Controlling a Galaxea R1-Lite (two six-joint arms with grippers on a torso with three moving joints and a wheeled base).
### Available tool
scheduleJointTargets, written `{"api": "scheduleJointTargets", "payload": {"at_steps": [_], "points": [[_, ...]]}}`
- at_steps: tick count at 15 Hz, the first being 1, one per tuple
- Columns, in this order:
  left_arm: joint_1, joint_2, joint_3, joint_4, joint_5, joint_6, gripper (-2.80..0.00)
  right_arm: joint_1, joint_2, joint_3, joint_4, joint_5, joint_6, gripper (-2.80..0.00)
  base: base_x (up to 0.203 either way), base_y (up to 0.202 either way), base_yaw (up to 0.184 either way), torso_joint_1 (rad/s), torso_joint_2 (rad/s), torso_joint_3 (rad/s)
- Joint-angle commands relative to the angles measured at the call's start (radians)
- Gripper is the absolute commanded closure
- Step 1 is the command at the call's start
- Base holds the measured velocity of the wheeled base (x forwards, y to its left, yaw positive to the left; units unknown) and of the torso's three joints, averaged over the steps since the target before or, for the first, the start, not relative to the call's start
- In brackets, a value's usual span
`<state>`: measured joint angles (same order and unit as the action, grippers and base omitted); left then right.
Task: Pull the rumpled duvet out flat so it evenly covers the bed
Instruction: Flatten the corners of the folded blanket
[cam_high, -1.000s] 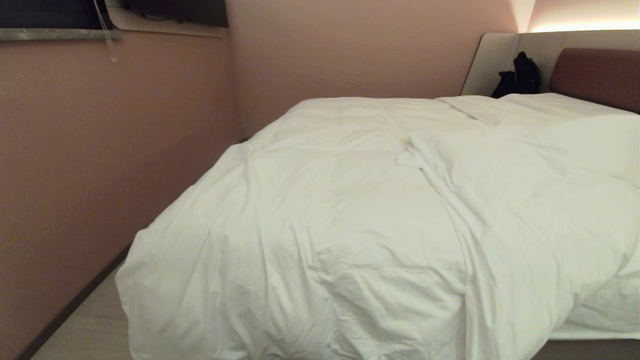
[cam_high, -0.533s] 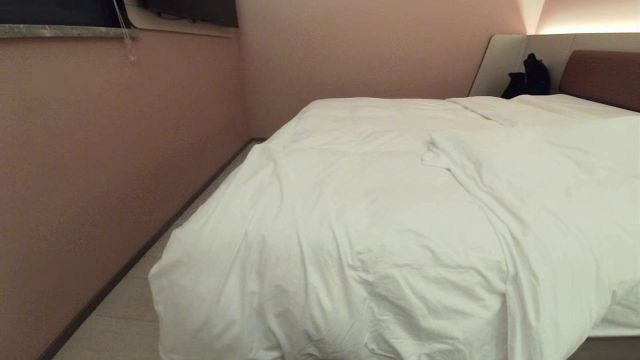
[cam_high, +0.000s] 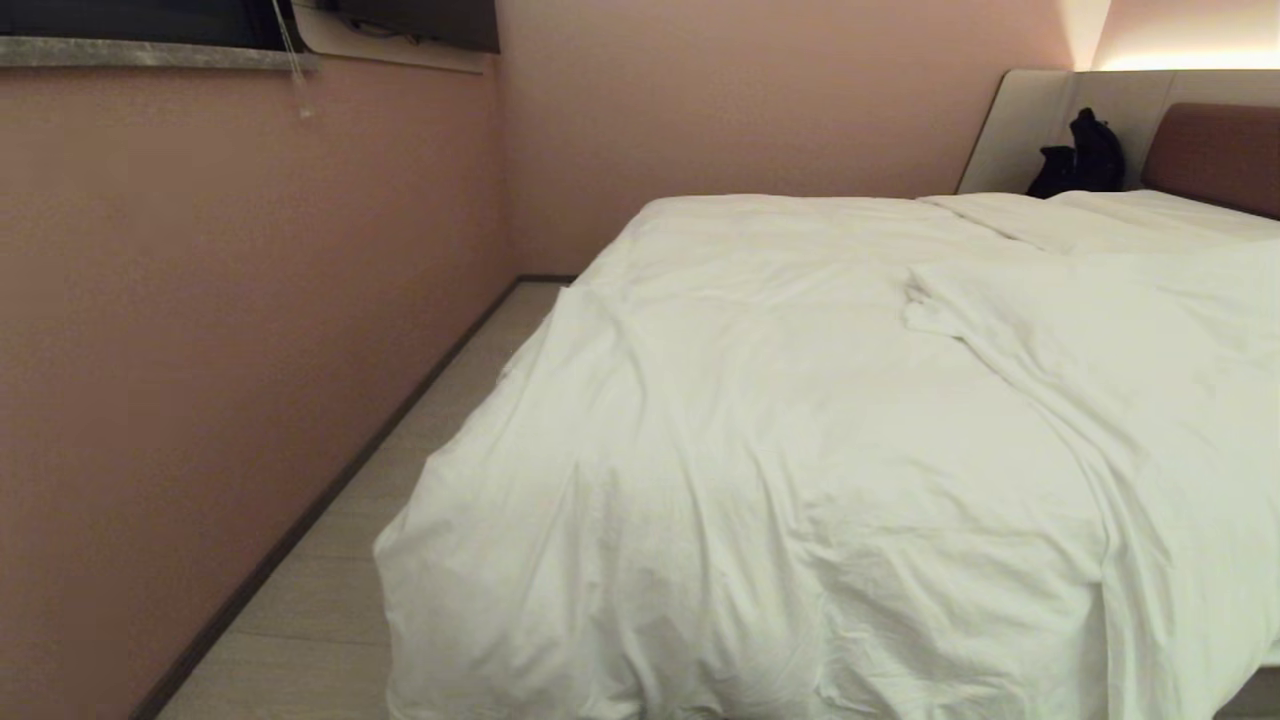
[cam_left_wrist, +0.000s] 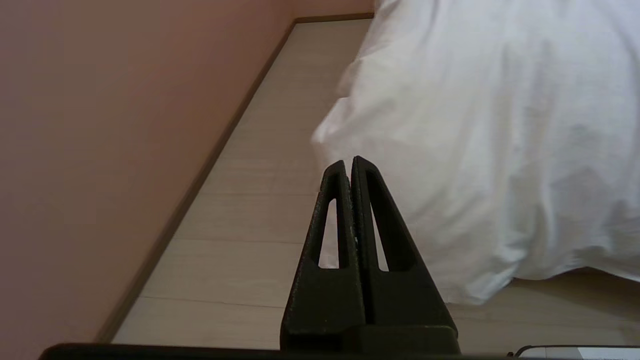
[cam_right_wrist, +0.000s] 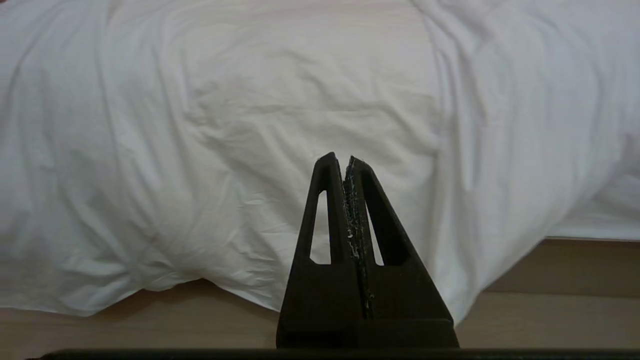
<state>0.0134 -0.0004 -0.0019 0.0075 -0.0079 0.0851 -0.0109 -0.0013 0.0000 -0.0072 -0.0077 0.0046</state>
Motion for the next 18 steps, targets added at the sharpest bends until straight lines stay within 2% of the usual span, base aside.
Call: {"api": "scheduleJointTargets", "payload": {"at_steps": [1, 6, 18], "points": [[0.0, 0.0, 0.0, 0.0, 0.0, 0.001, 0.0, 0.0, 0.001, 0.0, 0.0, 0.0, 0.0, 0.0, 0.0, 0.195, -0.001, 0.003, 0.0, 0.004], [0.0, 0.0, 0.0, 0.0, 0.0, 0.001, 0.0, 0.0, 0.001, 0.0, 0.0, 0.0, 0.0, 0.0, 0.0, 0.174, 0.0, 0.002, 0.0, 0.002], [0.0, 0.0, -0.001, 0.0, 0.002, 0.007, 0.0, 0.0, 0.001, 0.0, 0.0, 0.0, 0.0, 0.0, 0.0, 0.0, 0.0, 0.0, 0.0, 0.0]]}}
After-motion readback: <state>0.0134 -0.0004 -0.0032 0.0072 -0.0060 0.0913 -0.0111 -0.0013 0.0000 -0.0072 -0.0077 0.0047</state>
